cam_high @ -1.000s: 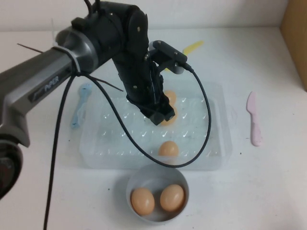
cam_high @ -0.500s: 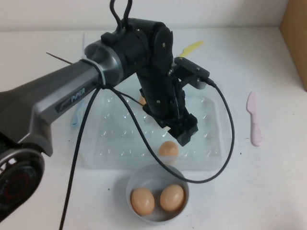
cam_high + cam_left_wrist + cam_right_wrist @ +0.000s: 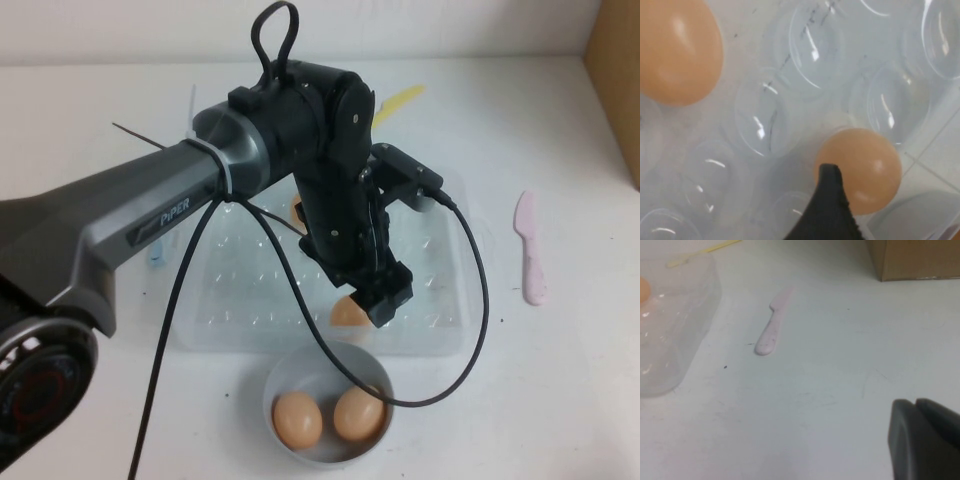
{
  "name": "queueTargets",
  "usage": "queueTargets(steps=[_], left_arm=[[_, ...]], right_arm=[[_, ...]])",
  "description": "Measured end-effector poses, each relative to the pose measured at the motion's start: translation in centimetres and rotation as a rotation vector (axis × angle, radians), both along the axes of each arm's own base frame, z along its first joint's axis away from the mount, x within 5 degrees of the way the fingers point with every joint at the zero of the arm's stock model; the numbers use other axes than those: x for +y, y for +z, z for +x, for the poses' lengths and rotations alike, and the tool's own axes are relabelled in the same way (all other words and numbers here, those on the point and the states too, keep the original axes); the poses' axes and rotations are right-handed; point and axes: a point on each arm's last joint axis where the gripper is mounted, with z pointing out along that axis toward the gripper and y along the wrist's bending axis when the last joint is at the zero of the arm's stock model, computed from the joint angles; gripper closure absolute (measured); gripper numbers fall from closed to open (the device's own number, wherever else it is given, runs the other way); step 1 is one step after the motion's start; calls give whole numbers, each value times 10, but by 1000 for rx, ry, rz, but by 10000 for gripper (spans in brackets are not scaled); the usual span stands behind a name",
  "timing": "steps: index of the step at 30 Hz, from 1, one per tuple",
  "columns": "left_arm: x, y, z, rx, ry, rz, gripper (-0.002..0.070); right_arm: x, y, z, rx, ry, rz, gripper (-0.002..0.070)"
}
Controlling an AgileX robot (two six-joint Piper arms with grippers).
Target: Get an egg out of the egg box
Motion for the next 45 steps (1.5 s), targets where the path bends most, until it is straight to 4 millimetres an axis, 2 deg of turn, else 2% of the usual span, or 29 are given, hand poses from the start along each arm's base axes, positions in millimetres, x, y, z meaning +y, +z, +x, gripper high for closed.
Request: queueTargets(steps=[8, 16, 29, 45], left_arm=[[1, 0, 2, 3, 62, -2, 172], [14, -10, 16, 7, 208, 29, 217], [8, -9, 12, 67, 242, -33, 225], [6, -31, 15, 95, 219, 4, 231]], right_arm=[[0, 0, 0, 0, 0, 0, 694], [0, 0, 0, 0, 0, 0, 694], [0, 0, 0, 0, 0, 0, 694], [0, 0, 0, 0, 0, 0, 694]])
